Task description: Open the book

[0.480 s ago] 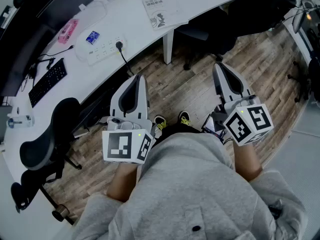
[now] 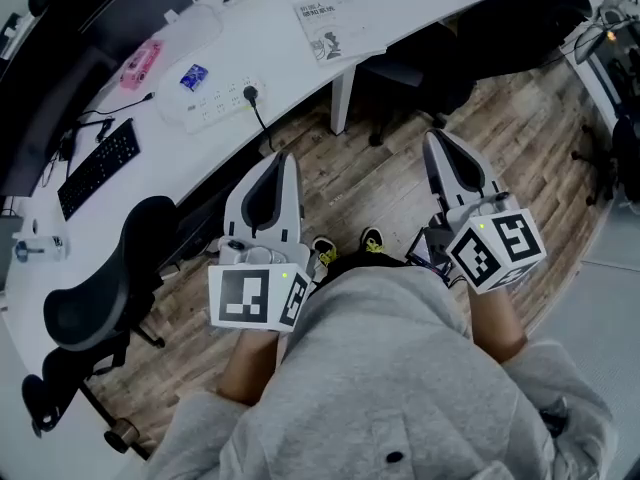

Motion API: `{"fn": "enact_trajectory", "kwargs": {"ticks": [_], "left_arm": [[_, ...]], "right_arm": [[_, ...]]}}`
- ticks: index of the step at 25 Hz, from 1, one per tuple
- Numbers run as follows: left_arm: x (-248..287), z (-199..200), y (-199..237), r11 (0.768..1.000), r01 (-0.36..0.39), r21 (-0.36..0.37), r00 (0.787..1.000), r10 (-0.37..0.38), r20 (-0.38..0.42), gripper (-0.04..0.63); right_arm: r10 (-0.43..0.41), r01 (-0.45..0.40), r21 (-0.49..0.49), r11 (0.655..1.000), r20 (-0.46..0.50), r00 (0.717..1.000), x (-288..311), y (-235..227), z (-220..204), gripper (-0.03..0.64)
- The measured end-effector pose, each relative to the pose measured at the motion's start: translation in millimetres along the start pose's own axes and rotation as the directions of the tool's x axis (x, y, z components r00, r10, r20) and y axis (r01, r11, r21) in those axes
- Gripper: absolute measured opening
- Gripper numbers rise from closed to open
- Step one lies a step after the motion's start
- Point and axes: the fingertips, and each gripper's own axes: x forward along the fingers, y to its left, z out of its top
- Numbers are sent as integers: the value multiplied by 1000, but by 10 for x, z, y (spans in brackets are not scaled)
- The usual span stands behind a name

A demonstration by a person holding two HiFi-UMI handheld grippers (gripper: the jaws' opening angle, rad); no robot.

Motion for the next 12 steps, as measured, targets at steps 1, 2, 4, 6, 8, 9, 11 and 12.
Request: {"fn": "enact_trajectory", "kwargs": {"ticks": [1, 2, 4, 6, 8, 9, 11, 12], "left_arm": [[-6, 13, 31, 1000, 2, 0, 1000, -2, 5, 12], [-12, 22, 62, 1000, 3, 0, 1000, -3, 10, 12], [-31, 26, 119, 1000, 5, 0, 1000, -5, 15, 12], [-51, 28, 166, 1000, 7, -2, 1000, -7, 17, 12], [-63, 25, 193, 1000, 12, -7, 1000, -12, 16, 12], [-62, 24, 201, 1000, 15, -7, 1000, -15, 15, 12], [-58, 27, 219, 1000, 17, 1, 1000, -17, 12, 12], [-60, 27, 230, 1000, 14, 9, 1000, -14, 8, 12]], "right_arm": [[1, -1, -8, 1000, 2, 1000, 25, 34, 8, 28], [0, 0, -17, 1000, 4, 1000, 52, 66, 13, 28], [0, 0, -31, 1000, 2, 1000, 105, 128, 4, 28], [2, -2, -36, 999, -1, 1000, 141, 191, -2, 28], [1, -1, -41, 999, -1, 1000, 153, 236, -1, 28], [0, 0, -43, 999, 0, 1000, 157, 249, -1, 28], [-4, 5, -41, 999, 3, 1000, 166, 261, -5, 28], [-6, 6, -38, 999, 5, 1000, 170, 267, -9, 27]]}}
